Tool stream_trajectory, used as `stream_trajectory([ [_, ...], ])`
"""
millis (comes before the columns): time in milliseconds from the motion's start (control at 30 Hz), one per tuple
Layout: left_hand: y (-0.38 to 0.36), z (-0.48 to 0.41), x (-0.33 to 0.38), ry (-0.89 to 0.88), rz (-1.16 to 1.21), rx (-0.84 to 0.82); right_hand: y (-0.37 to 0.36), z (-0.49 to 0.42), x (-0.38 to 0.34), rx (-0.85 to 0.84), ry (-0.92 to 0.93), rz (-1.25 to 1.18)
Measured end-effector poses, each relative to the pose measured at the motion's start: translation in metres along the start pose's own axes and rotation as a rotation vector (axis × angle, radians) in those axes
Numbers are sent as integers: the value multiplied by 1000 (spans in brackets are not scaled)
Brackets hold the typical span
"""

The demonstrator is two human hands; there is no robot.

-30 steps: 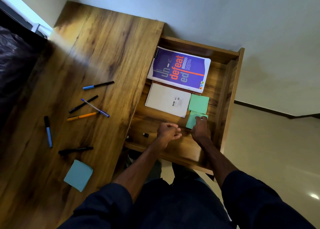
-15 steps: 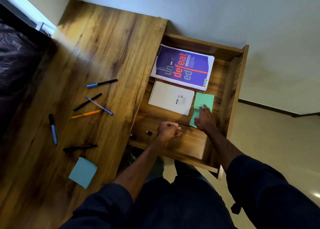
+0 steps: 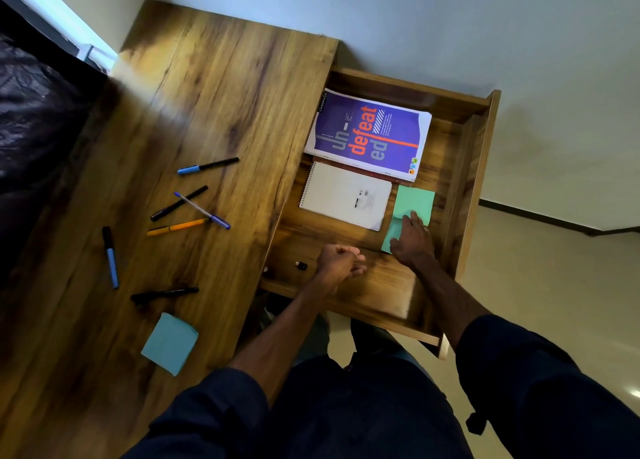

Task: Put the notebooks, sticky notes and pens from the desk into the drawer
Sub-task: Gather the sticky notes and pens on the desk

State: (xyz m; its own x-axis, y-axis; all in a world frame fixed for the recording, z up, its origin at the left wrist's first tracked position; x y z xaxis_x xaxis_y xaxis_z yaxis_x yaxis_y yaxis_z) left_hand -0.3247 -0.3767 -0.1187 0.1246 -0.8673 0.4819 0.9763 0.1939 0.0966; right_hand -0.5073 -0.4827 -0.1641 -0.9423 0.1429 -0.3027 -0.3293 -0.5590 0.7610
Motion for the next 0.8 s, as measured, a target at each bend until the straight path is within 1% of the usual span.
stream_trajectory([
  [267,4,-2,-3,-10,-14,3,-3,-4,1,-46,50,-15],
  [367,3,-2,-3,-11,-19,6,-3,-2,0,-18,56,-43],
  [433,4,-2,-3,-9,-17,4,0,3,-2,49,55,-111],
  [500,5,-1,-1,-9,-13,1,6,12,-9,145,78,-232],
  [600,11,4,7,-40,-8,10,17,27,-38,296,217,-329],
  [667,18,10,17,-99,-27,6,30,37,-64,408,298,-359],
  [733,29,18,31,-201,-44,-4,48,50,-99,501,390,-432],
  [800,51,29,47,-295,-43,20,62,62,-141,542,495,-502],
])
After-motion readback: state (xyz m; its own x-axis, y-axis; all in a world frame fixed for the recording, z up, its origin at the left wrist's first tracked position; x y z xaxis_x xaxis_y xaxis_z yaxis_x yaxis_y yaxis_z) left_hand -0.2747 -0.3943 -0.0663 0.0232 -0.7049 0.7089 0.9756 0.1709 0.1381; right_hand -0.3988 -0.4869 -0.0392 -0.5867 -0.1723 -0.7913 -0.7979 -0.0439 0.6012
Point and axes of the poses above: each hand's wrist, its own z-axis away from the middle knuckle, its own y-axis out of the back of the hand, x = y × z, the point moved 8 cm from there along -z, towards the middle knuckle, and after that the axes turned 4 degrees about -z, right-handed, at the moved point
